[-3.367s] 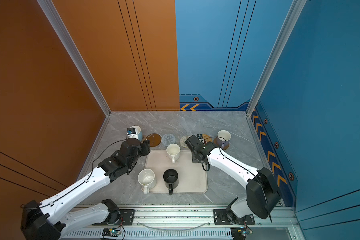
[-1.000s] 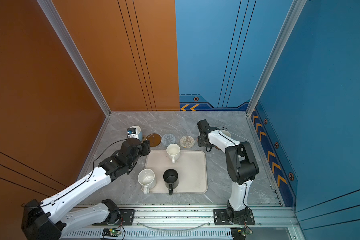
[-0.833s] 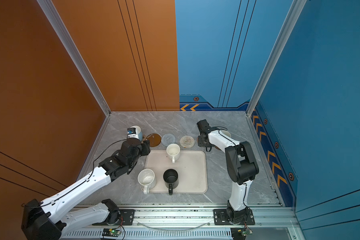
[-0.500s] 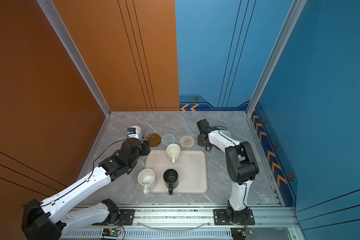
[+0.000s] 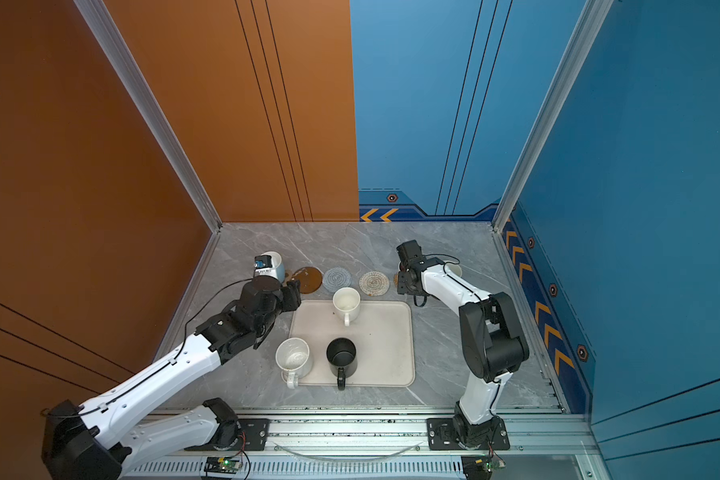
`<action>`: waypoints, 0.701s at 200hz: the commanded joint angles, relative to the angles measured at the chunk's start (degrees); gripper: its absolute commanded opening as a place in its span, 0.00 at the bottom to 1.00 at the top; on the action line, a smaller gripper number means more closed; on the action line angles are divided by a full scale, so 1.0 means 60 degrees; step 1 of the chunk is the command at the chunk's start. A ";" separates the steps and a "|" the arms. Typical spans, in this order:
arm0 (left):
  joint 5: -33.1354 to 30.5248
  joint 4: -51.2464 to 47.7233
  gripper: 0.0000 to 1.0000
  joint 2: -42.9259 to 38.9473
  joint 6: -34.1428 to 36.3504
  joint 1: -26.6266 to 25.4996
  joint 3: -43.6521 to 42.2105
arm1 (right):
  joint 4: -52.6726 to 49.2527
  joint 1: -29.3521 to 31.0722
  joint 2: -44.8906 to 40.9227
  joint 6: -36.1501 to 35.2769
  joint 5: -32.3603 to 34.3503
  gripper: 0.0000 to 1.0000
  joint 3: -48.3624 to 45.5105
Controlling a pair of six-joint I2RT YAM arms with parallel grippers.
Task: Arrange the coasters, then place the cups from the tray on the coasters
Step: 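Open the right gripper and lift off while left moves to speckled mug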
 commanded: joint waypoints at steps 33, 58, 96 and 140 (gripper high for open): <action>0.0339 -0.1012 0.61 -0.0386 0.0468 -0.0701 0.0682 | -0.0405 0.0985 -0.2004 0.0957 0.1142 0.60 -0.0338; 0.0164 -0.2143 0.62 -0.0693 0.0619 -0.1594 0.1122 | 0.0072 0.1489 -0.2736 0.1113 0.1113 0.61 -0.0002; -0.0750 -0.4890 0.62 -0.1181 -0.0487 -0.3048 0.1663 | 0.0424 0.2007 -0.3261 0.1188 0.1422 0.61 0.0463; -0.0996 -0.6975 0.62 -0.1694 -0.2750 -0.4452 0.1580 | 0.0986 0.2128 -0.3596 0.1337 0.1224 0.61 -0.0320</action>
